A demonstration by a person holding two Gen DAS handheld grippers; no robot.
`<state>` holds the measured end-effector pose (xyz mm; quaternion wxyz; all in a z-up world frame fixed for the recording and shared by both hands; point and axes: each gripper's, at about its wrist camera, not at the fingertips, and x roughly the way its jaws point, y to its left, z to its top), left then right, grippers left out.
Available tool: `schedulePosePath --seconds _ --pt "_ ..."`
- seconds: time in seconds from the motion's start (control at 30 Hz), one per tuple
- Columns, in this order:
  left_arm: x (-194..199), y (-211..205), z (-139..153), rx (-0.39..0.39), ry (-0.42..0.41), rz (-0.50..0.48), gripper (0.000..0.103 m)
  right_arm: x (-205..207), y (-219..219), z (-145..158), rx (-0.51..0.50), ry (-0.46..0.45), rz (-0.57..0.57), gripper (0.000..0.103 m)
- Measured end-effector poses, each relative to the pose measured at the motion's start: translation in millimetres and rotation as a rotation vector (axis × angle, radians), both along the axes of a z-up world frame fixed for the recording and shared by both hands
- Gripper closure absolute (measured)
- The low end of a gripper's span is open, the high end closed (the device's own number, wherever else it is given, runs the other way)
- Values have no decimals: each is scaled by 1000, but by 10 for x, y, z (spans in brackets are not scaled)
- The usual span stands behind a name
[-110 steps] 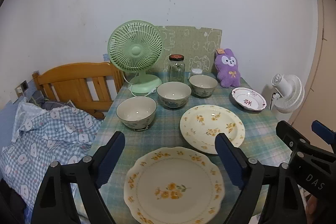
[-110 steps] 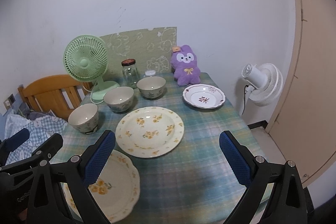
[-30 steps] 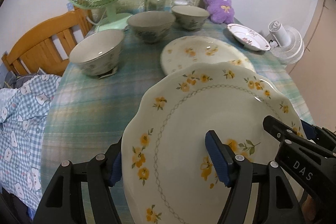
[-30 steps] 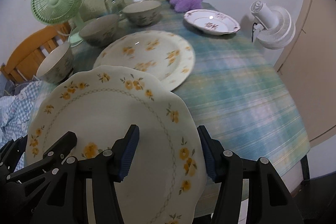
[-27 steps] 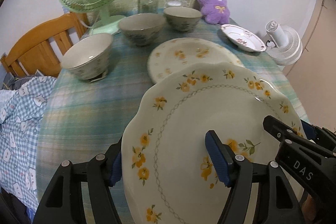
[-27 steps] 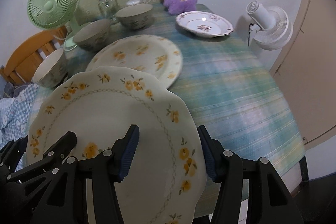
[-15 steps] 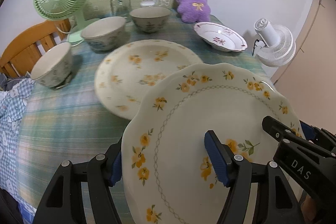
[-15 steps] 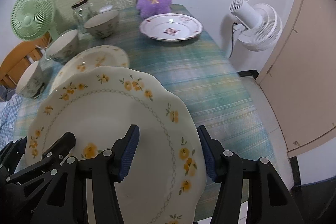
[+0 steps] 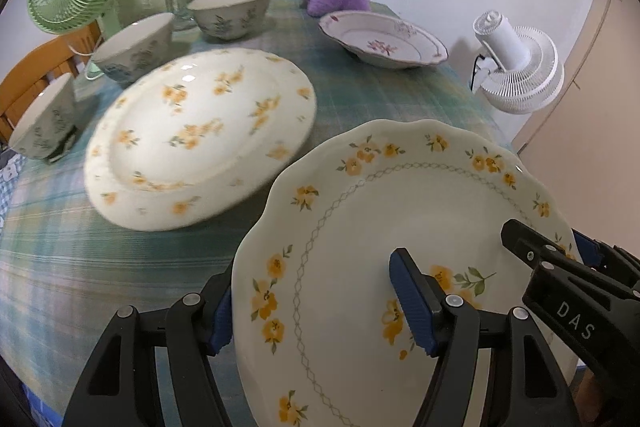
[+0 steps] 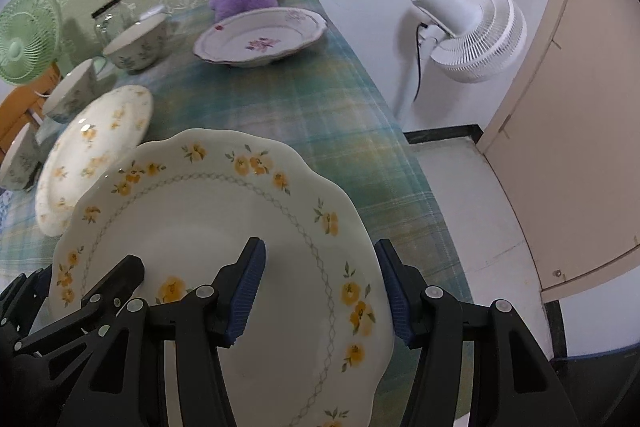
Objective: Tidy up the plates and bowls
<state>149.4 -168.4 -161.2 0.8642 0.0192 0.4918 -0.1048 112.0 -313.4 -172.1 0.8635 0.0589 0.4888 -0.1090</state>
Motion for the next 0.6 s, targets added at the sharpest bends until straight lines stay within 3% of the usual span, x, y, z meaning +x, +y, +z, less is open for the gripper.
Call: schedulePosePath --seconds 0.43,0.6 --pt "66 -64 -101 11 33 22 35 65 -124 -200 36 54 16 43" --pt "22 -64 -26 43 3 16 38 82 -157 -174 45 78 28 42"
